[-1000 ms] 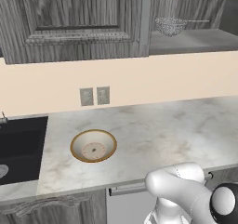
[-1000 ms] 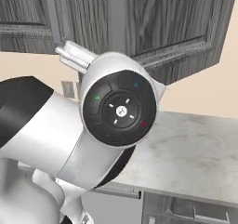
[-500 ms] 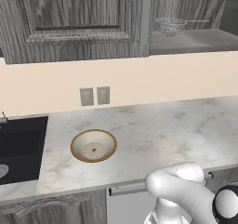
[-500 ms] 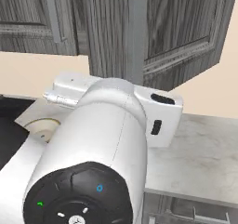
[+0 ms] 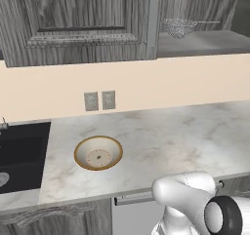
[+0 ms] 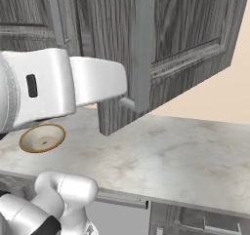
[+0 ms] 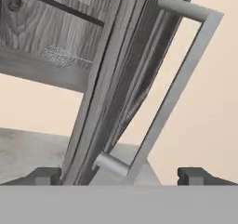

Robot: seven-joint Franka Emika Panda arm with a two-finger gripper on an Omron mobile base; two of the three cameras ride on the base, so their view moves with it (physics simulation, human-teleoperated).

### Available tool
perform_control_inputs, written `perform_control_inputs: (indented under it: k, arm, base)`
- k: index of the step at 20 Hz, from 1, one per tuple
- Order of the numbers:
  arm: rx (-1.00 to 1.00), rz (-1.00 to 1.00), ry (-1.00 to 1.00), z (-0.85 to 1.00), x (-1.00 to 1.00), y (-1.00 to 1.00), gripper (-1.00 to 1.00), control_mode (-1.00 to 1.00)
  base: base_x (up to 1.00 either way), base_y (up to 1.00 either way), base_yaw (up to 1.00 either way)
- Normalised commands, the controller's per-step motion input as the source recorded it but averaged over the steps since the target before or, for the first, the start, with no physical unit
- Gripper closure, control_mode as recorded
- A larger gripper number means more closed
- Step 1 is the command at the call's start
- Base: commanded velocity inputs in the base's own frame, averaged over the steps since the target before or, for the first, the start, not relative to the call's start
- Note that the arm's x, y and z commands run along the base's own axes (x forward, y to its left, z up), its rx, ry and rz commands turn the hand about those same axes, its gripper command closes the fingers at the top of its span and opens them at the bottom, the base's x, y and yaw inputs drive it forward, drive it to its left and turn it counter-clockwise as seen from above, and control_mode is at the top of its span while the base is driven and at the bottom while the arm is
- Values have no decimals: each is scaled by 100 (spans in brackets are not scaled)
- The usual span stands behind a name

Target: Open the cabinet and setup a tea strainer by placing it in the bowl upright.

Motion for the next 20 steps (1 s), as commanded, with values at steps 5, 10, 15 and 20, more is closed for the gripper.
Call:
perform_control_inputs:
  k: [5,10,15,20]
  arm:
    - [-27,-42,26,13,-45,17,-100,-100]
    - [-31,-33,32,1,-16,73,-100,-100]
    - [-25,-18,22,0,10,88,-100,-100]
    - [-7,-3,6,-24,80,19,-100,-100]
  base:
    - [0,0,0]
    - [0,0,0]
    - [0,0,0]
    - [0,0,0]
